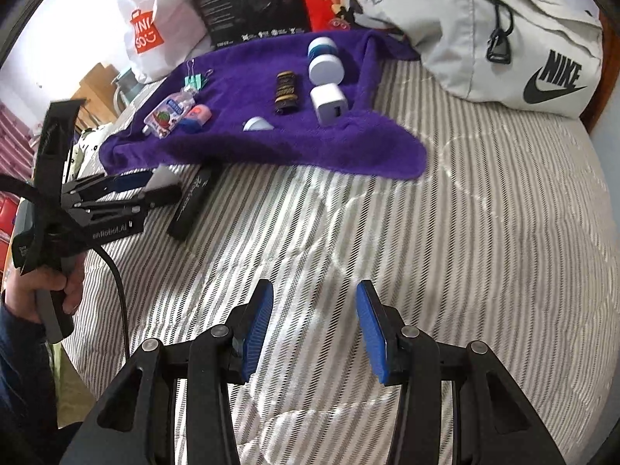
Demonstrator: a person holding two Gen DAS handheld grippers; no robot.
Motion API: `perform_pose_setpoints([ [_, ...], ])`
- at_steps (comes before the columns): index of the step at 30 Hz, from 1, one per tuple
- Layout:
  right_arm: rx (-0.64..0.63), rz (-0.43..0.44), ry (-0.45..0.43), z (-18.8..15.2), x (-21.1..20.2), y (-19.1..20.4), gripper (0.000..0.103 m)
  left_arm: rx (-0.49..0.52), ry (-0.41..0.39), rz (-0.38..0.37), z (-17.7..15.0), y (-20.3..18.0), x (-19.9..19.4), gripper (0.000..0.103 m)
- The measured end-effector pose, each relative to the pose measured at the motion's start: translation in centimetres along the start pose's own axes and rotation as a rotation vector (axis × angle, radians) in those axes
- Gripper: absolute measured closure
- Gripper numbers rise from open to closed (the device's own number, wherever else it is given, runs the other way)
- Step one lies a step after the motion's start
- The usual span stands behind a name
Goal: Organize rigid objects
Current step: 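Grasp the white tape roll with the left tool while the right tool grasps the black Horizon tube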
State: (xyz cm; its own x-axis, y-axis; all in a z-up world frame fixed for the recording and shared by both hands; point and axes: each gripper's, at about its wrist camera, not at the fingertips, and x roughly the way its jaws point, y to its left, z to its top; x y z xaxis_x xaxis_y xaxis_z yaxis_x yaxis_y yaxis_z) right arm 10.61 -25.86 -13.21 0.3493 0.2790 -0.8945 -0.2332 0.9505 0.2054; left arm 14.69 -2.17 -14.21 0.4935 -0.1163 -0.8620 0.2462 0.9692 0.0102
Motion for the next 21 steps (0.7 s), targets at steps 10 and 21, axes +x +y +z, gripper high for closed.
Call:
perform_pose_setpoints([
  [10, -0.020, 0.007, -0.006, 0.6, 0.2, 2.0, 0.058, -0.043, -0.001, -0.027, -1.3, 2.7, -1.2, 0.076],
  [21, -0.035, 0.056, -0.018, 3.6, 3.2, 6.6, 0.058, -0.133, -0.006, -0.020, -4.0, 7.5, -3.2, 0.076],
])
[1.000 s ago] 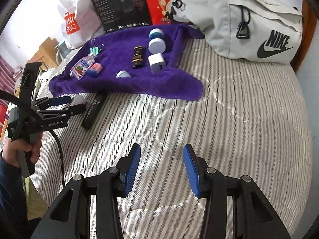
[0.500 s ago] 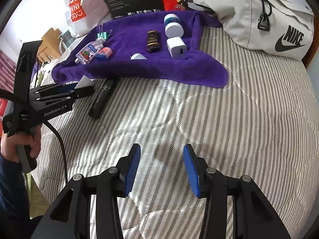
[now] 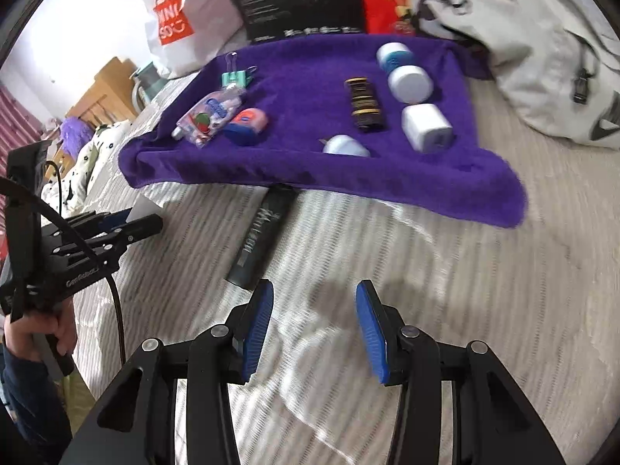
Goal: Organize rigid objects
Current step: 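Grasp the white tape roll with the left tool while the right tool grasps the black Horizon tube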
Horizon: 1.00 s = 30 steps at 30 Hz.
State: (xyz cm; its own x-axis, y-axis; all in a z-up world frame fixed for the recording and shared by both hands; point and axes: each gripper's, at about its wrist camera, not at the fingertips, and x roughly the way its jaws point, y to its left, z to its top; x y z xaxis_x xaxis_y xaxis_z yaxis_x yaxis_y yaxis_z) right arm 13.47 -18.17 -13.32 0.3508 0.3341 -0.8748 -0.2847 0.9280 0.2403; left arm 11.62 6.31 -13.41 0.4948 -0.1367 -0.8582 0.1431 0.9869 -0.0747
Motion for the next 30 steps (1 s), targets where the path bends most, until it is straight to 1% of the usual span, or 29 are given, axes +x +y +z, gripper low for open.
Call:
perform_pose_setpoints([
  [2, -0.002, 0.003, 0.000, 0.5, 0.5, 0.7, 0.058, 0.001, -0.009, 0.005, -0.2, 0.3, -0.3, 0.076],
  [5, -0.001, 0.007, 0.001, 1.4, 1.7, 1.5, 0.058, -0.012, -0.025, -0.019, -0.3, 0.7, -0.8, 0.076],
  [9, 0.033, -0.001, 0.005, 2.4, 3.2, 2.1, 0.058, -0.026, -0.027, -0.034, -0.4, 1.3, -0.9, 0.076],
  [11, 0.026, -0.024, -0.001, 2.6, 3.5, 2.7, 0.058, -0.028, -0.029, -0.040, -0.4, 1.5, -0.9, 0.076],
  [16, -0.072, -0.139, -0.006, 3.1, 4.7, 5.4, 0.057, -0.032, -0.028, -0.058, -0.5, 1.8, -0.9, 0.076],
  [18, -0.096, -0.168, -0.015, 3.1, 4.9, 5.8, 0.057, -0.032, -0.025, -0.064, -0.6, 1.8, -0.9, 0.076],
  [20, -0.118, -0.185, -0.024, 3.0, 4.9, 6.0, 0.059, -0.029, -0.021, -0.068, -0.7, 1.8, -0.8, 0.076],
  [22, -0.119, -0.178, -0.033, 2.8, 4.8, 5.7, 0.065, -0.032, -0.020, -0.070, -0.8, 1.8, -0.7, 0.076],
  [24, -0.110, -0.160, -0.032, 2.7, 4.4, 4.9, 0.078, -0.035, -0.019, -0.074, -0.8, 1.9, -0.6, 0.076],
  [27, -0.077, -0.116, -0.026, 2.0, 3.5, 3.1, 0.080, -0.042, -0.015, -0.074, -0.9, 1.9, -0.4, 0.076],
  [29, -0.066, -0.122, -0.018, 1.4, 2.9, 2.1, 0.080, -0.040, -0.014, -0.075, -0.9, 1.8, -0.3, 0.076],
  [30, -0.068, -0.141, -0.010, 0.9, 2.5, 1.6, 0.080, -0.038, -0.014, -0.077, -0.9, 1.8, -0.3, 0.076],
])
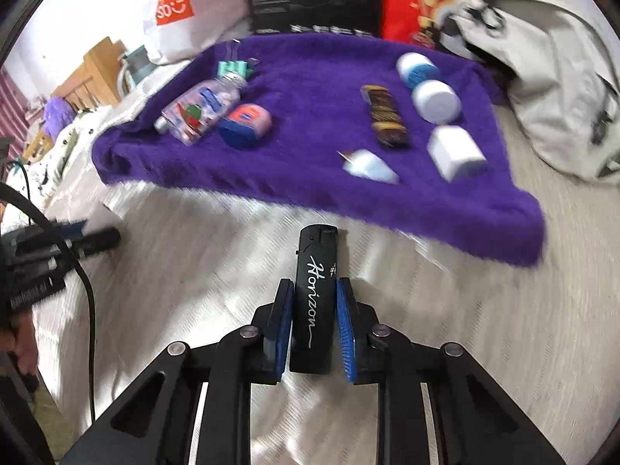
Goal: Organize rigid objects
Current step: 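Grasp the white tape roll with the left tool while the right tool grasps the black Horizon tube, then carry the tape roll onto the towel and release while the right tool lays the Horizon tube there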
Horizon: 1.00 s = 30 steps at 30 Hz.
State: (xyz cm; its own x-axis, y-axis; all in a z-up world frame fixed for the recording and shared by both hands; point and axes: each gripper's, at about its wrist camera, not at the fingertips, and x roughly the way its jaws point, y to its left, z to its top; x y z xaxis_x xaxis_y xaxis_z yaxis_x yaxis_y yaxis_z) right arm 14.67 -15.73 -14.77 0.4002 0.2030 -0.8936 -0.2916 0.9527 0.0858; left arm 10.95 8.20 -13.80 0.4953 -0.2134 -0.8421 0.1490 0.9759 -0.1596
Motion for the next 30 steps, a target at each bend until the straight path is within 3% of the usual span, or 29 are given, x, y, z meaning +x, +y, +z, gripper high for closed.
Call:
perform_pose_setpoints([
  [7, -0.005, -0.056, 0.035, -3.5, -1.8, -2.3, 0.080, 0.021, 0.011, -0.003, -0.1, -0.7, 0.4, 0.076],
  [13, -0.033, -0.094, 0.015, -3.7, -1.8, -1.7, 0.080, 0.053, 0.007, 0.026, 0.0, -1.3, 0.7, 0.076],
  [19, -0.031, -0.065, -0.001, -3.8, -1.8, -2.2, 0.080, 0.071, 0.013, 0.045, 0.0, -1.5, 0.8, 0.076],
  [30, -0.004, 0.023, -0.008, -3.9, -3.6, -3.2, 0.081, 0.034, -0.010, 0.000, 0.8, -1.2, -1.8, 0.076],
])
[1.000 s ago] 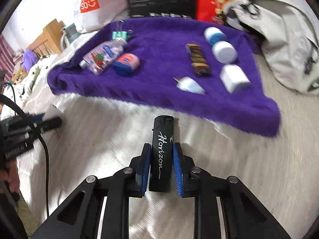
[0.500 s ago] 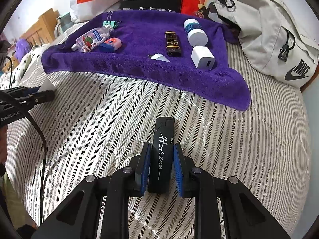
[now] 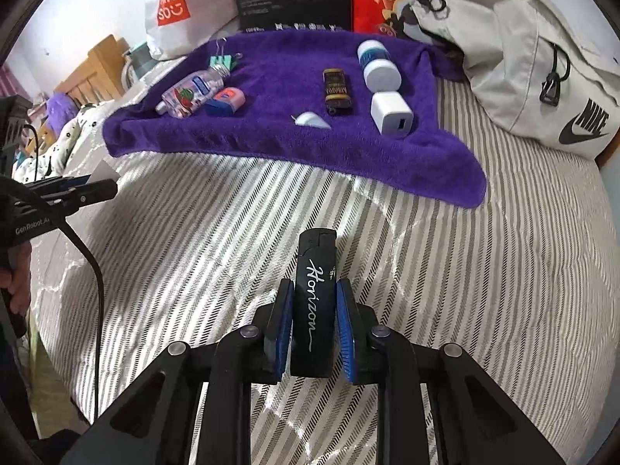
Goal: Organize rigid objects
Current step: 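Carry the tape roll onto the towel and release while the right tool lays the Horizon tube there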
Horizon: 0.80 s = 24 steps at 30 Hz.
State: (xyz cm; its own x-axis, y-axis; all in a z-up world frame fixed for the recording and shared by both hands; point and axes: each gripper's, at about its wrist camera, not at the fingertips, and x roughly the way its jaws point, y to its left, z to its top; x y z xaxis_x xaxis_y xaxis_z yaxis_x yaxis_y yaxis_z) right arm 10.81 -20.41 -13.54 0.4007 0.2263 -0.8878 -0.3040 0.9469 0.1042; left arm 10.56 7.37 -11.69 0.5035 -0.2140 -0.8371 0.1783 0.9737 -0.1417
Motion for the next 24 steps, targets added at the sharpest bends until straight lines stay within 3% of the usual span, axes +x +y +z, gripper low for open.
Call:
perform_pose_setpoints([
  [6, -0.004, 0.034, -0.044, 0.9, -1.8, 0.0, 0.081, -0.017, -0.030, -0.039, 1.1, 0.1, -1.2, 0.076],
  [11, -0.008, 0.057, -0.084, 2.5, -2.8, 0.2, 0.081, 0.001, -0.034, -0.028, 2.6, -0.4, -1.0, 0.076],
  [24, -0.012, 0.090, -0.142, 9.3, -2.2, -0.7, 0.081, 0.014, -0.032, -0.054, 7.4, -0.6, 1.3, 0.076],
])
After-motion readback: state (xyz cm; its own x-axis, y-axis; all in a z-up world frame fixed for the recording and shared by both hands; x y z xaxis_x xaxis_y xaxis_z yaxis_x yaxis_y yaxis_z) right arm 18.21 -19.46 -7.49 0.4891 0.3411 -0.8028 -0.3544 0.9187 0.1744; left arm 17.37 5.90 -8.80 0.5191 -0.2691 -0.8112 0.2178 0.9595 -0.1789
